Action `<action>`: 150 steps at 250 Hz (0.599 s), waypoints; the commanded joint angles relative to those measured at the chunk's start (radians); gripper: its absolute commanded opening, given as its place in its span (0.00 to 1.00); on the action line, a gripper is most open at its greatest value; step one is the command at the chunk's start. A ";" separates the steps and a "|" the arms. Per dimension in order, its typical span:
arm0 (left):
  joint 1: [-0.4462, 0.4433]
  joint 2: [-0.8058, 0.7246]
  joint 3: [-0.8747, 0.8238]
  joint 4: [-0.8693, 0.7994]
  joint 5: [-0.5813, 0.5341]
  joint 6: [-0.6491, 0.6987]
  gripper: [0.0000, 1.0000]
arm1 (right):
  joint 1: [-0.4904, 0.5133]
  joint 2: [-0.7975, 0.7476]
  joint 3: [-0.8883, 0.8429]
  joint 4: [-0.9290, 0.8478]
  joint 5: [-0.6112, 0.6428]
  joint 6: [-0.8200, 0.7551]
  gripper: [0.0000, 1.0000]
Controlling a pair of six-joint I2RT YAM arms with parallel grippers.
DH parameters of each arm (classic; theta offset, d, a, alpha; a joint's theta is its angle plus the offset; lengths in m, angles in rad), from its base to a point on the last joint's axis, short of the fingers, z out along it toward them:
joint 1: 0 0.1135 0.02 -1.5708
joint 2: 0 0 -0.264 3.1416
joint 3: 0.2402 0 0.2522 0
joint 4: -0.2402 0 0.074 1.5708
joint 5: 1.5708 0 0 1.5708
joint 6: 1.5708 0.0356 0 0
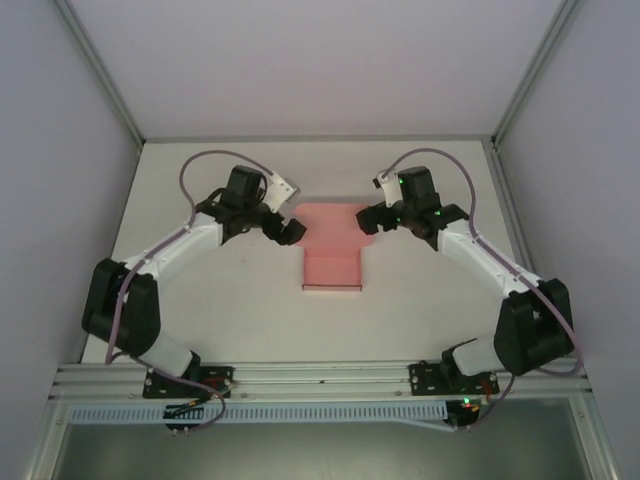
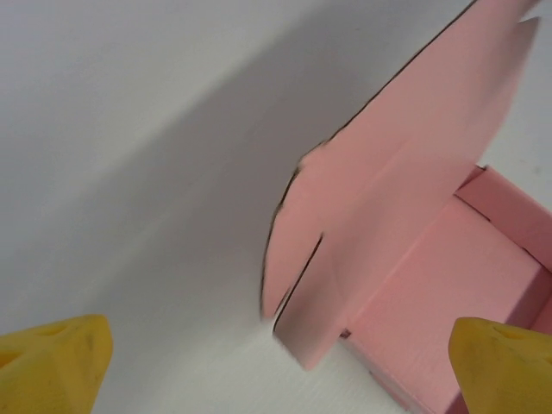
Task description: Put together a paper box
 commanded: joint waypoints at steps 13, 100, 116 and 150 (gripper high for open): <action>0.000 0.124 0.162 -0.180 0.095 0.163 0.90 | -0.029 0.139 0.125 -0.124 -0.248 -0.243 0.72; -0.025 0.179 0.186 -0.246 0.164 0.248 0.36 | -0.037 0.234 0.198 -0.258 -0.244 -0.316 0.28; -0.028 0.173 0.187 -0.221 0.164 0.222 0.27 | -0.037 0.224 0.191 -0.249 -0.243 -0.307 0.18; -0.044 0.134 0.165 -0.122 0.148 0.121 0.00 | -0.031 0.201 0.198 -0.245 -0.244 -0.263 0.01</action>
